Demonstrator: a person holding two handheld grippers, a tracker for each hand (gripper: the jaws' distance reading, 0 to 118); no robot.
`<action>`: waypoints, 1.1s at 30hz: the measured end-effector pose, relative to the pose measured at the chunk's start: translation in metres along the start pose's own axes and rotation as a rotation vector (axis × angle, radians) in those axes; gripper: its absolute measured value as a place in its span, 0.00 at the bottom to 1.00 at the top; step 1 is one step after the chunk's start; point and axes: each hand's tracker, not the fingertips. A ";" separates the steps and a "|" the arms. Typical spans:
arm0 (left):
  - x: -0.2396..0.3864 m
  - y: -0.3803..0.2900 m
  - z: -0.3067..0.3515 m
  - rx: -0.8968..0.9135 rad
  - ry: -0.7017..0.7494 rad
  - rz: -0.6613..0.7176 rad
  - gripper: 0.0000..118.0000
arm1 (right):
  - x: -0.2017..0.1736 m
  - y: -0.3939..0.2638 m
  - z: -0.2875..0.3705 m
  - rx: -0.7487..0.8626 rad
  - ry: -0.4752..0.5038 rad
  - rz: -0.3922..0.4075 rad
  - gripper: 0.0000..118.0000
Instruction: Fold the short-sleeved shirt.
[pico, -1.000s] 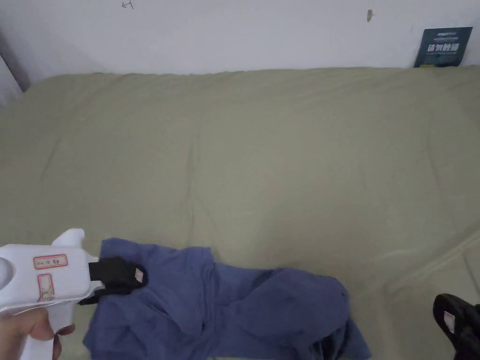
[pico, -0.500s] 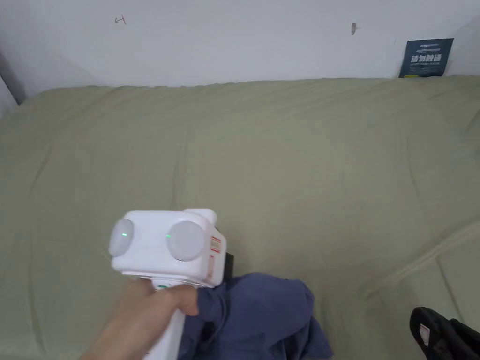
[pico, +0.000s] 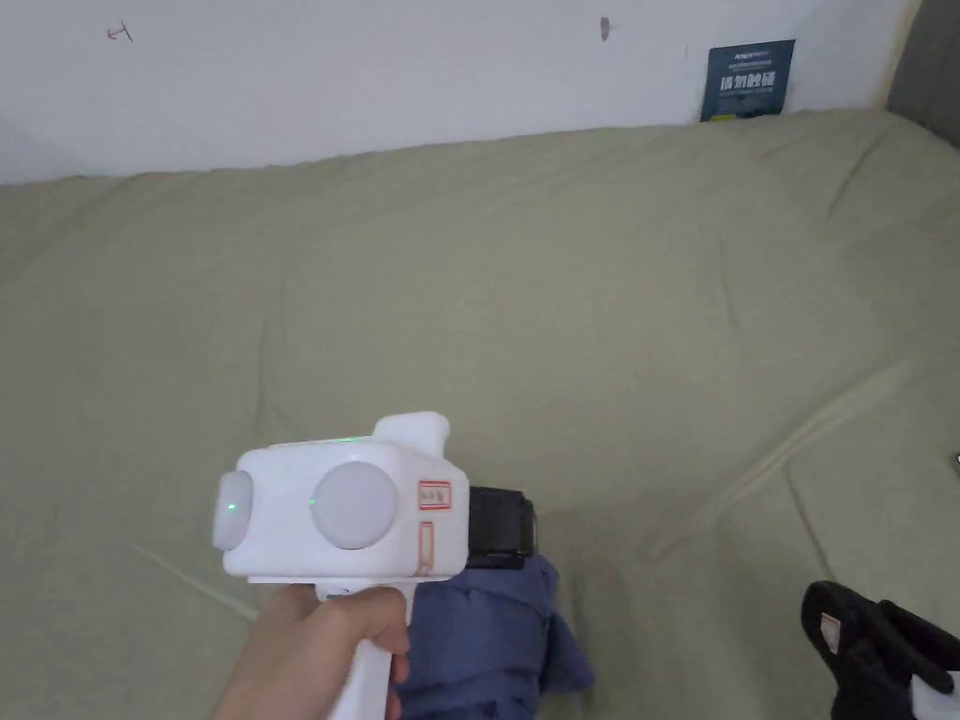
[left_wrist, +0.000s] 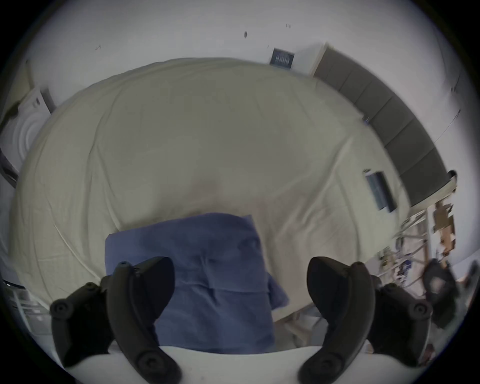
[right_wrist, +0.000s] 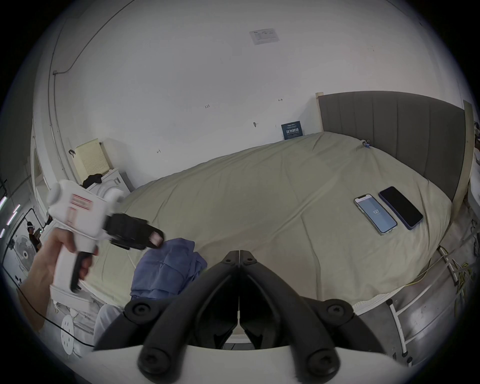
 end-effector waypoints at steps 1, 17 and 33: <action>-0.010 -0.002 0.011 0.033 -0.024 0.016 0.60 | 0.000 0.000 -0.002 -0.007 0.003 -0.002 0.01; -0.084 -0.053 -0.121 -0.128 -0.425 0.253 0.00 | -0.008 -0.005 -0.010 -0.093 -0.010 0.031 0.01; -0.062 -0.079 0.097 0.461 0.119 -0.036 0.00 | -0.045 0.015 -0.027 -0.025 0.024 0.159 0.01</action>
